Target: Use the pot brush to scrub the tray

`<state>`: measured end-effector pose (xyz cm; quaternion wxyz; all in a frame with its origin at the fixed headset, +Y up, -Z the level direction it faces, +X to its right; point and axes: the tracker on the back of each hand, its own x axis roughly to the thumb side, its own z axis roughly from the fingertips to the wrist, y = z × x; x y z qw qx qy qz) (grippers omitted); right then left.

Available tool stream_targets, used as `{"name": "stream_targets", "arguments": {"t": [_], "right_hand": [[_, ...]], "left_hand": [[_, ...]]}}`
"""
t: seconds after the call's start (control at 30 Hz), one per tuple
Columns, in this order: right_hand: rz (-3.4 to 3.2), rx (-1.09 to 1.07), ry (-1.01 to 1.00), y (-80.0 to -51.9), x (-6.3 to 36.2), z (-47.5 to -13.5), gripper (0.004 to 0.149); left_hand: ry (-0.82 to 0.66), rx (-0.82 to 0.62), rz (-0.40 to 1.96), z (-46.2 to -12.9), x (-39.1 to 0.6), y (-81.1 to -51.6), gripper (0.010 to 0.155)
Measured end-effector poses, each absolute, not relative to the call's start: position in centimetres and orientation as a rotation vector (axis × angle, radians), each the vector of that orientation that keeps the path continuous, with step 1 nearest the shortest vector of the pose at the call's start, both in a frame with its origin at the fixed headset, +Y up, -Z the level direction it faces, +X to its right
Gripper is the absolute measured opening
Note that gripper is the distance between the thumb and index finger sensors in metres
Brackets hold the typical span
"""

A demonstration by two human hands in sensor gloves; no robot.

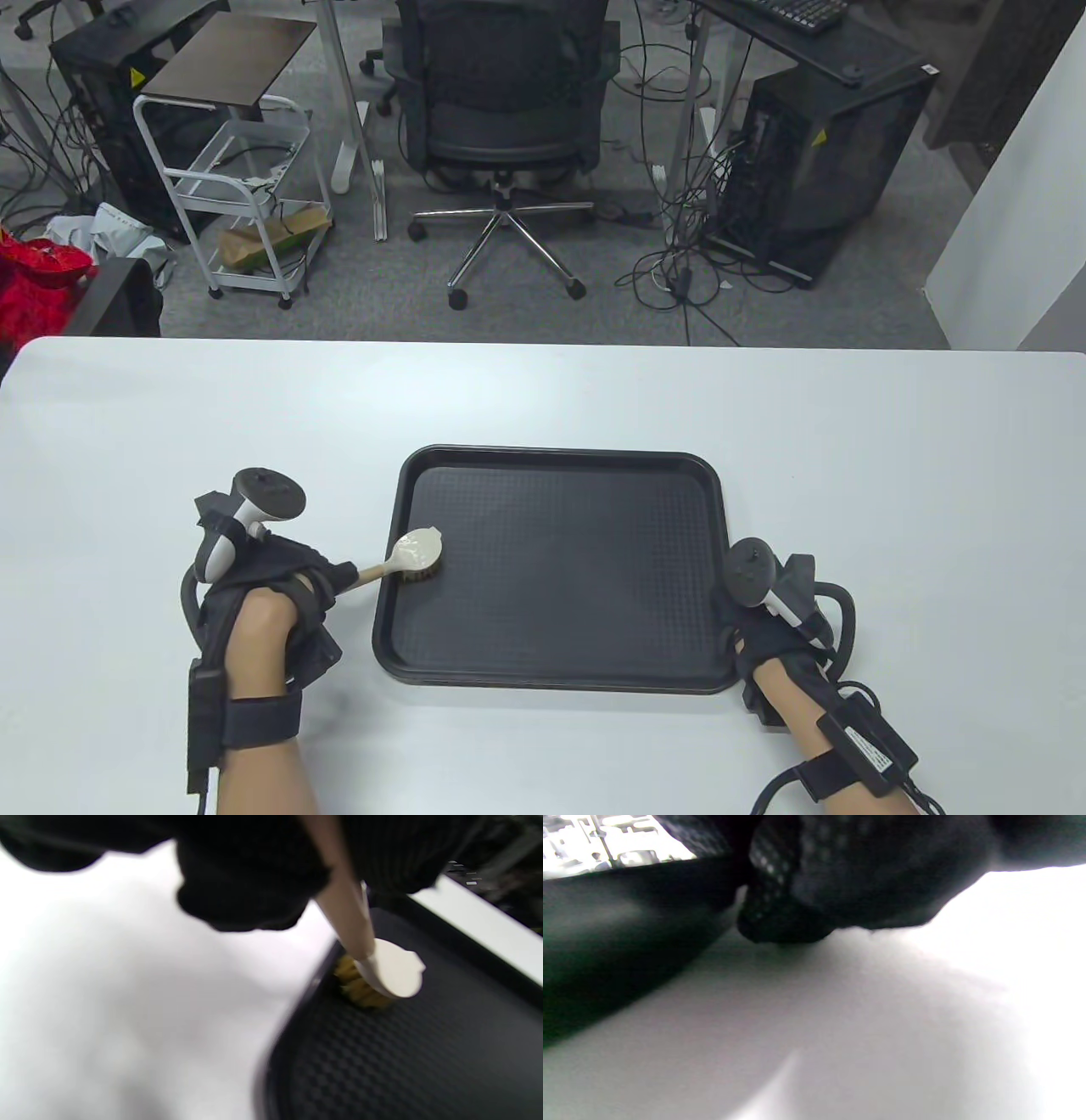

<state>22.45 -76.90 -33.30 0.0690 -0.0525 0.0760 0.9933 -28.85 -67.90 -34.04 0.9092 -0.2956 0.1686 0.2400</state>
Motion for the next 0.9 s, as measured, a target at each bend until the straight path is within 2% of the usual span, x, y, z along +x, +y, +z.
{"name": "stream_targets", "arguments": {"t": [0.13, 0.3, 0.47, 0.67, 0.9], "right_hand": [[2.986, -0.155, 0.231, -76.9, 22.4, -33.3, 0.058], [2.978, -0.152, 0.235, -76.9, 22.5, -33.3, 0.058], [2.975, -0.152, 0.235, -76.9, 22.5, -33.3, 0.058], [2.979, -0.155, 0.23, -76.9, 22.5, -33.3, 0.058], [2.986, -0.157, 0.227, -76.9, 22.5, -33.3, 0.058]], "left_hand": [[0.154, -0.58, 0.623, -35.2, -25.0, -67.8, 0.061], [0.015, -0.52, 0.65, -35.8, -17.5, -68.1, 0.061], [-0.09, -0.549, 0.693, -35.3, -11.0, -70.0, 0.061], [-0.156, -0.537, 0.656, -34.4, -6.6, -72.0, 0.061], [-0.152, -0.548, 0.587, -33.7, -5.1, -73.2, 0.061]]}}
